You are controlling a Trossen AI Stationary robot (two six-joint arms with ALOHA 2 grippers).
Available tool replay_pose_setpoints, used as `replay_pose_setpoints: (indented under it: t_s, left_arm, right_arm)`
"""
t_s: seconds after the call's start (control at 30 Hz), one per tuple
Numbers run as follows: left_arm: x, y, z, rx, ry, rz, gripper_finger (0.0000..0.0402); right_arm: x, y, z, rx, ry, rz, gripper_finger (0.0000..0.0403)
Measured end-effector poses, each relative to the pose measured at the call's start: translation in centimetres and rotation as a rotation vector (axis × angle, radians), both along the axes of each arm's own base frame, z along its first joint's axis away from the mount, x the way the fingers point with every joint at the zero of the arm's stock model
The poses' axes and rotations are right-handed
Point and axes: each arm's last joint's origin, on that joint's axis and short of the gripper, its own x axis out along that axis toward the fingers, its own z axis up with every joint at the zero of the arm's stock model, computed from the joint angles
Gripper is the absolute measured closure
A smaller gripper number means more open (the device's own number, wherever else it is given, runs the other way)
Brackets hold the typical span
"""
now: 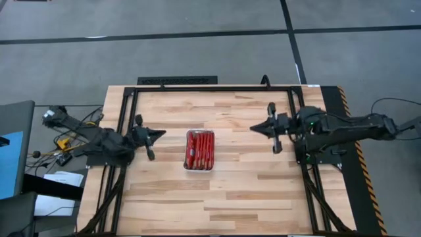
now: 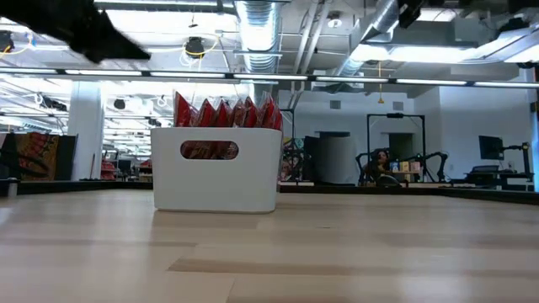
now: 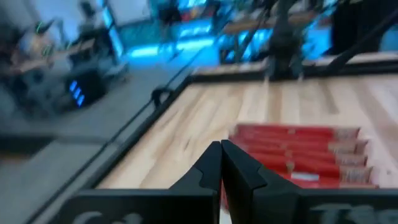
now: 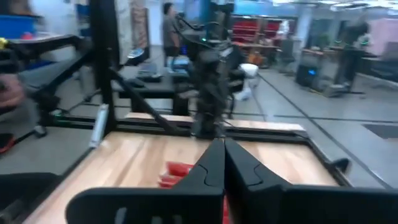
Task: Sort popcorn bags into baskets
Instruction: Return to Home Position
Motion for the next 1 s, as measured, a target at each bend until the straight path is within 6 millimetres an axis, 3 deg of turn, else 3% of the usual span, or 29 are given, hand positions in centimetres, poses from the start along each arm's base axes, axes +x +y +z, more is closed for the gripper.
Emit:
replay_pose_setpoints:
  t_s: [0.13, 0.27, 0.53, 0.7, 0.8, 1.0]
  left_arm:
    - [-0.7, 1.5, -1.0, 0.031, -0.041, -0.05, 0.0401]
    - [-1.5, 2.4, -2.9, 0.028, -0.051, -0.074, 0.0401]
    - [-3.7, 3.2, -4.0, 0.03, -0.092, -0.089, 0.0401]
    - [-3.4, 3.2, -4.5, 0.02, -0.058, -0.11, 0.0401]
    - [-3.2, 3.4, -5.8, -0.005, -0.036, -0.102, 0.0401]
    - [-2.6, 3.7, -7.1, -0.007, -0.104, -0.118, 0.0401]
  right_arm:
    - [-0.1, -0.6, -1.1, 0.026, 0.083, -0.039, 0.0398]
    - [-0.1, -1.1, -3.8, 0.069, 0.075, -0.066, 0.0393]
    - [-2.5, -2.1, -7.4, 0.15, -0.058, -0.071, 0.0396]
    - [-3.6, -2.7, -9.1, 0.164, -0.091, -0.099, 0.0398]
    - [-3.9, -2.9, -9.7, 0.176, -0.124, -0.065, 0.0397]
    - [-4.3, -3.3, -11.3, 0.181, -0.125, -0.027, 0.0398]
